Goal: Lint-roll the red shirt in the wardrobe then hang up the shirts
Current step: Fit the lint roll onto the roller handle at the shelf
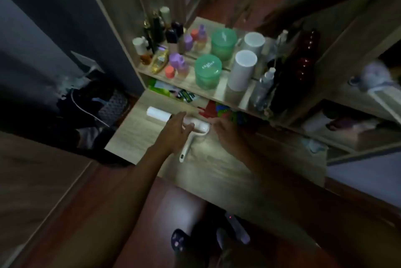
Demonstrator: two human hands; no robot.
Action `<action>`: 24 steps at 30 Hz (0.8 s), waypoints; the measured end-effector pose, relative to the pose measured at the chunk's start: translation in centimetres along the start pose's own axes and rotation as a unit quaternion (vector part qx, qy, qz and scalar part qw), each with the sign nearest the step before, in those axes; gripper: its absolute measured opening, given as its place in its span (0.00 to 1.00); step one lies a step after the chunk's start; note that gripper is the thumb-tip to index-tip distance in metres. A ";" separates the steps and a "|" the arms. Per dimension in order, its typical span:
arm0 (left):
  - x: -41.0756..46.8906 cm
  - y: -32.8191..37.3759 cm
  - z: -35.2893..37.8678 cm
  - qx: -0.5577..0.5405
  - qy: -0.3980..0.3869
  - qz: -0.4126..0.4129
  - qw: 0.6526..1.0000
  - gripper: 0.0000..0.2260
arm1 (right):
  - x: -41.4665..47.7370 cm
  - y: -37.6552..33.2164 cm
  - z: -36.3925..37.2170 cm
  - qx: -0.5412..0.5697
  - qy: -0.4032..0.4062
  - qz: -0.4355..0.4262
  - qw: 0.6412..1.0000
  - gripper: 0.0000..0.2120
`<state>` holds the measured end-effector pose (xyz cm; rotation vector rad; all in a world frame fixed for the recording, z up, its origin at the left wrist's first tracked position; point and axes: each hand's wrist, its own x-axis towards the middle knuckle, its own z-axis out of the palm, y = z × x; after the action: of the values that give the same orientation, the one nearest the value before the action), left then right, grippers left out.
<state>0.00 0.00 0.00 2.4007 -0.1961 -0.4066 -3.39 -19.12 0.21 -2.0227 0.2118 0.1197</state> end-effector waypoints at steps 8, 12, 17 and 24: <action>7.4 -2.7 2.5 0.097 -0.067 0.004 0.993 0.21 | 0.4 5.2 4.3 0.218 -0.107 0.314 0.918 0.11; 9.2 -4.7 3.7 0.111 -0.119 -0.019 0.987 0.25 | 1.0 5.7 6.4 0.276 -0.114 0.368 0.881 0.23; 7.2 -6.3 5.4 0.091 -0.107 -0.050 0.989 0.26 | 1.9 5.6 7.0 0.267 -0.096 0.358 0.889 0.16; 2.2 -5.0 6.1 0.019 -0.110 -0.106 0.988 0.25 | 3.5 5.8 4.9 0.129 -0.104 0.326 0.931 0.14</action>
<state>0.19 -0.50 -8.17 2.4196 -0.0459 -0.7748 -1.05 -17.62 -7.68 -1.5943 0.7209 0.6841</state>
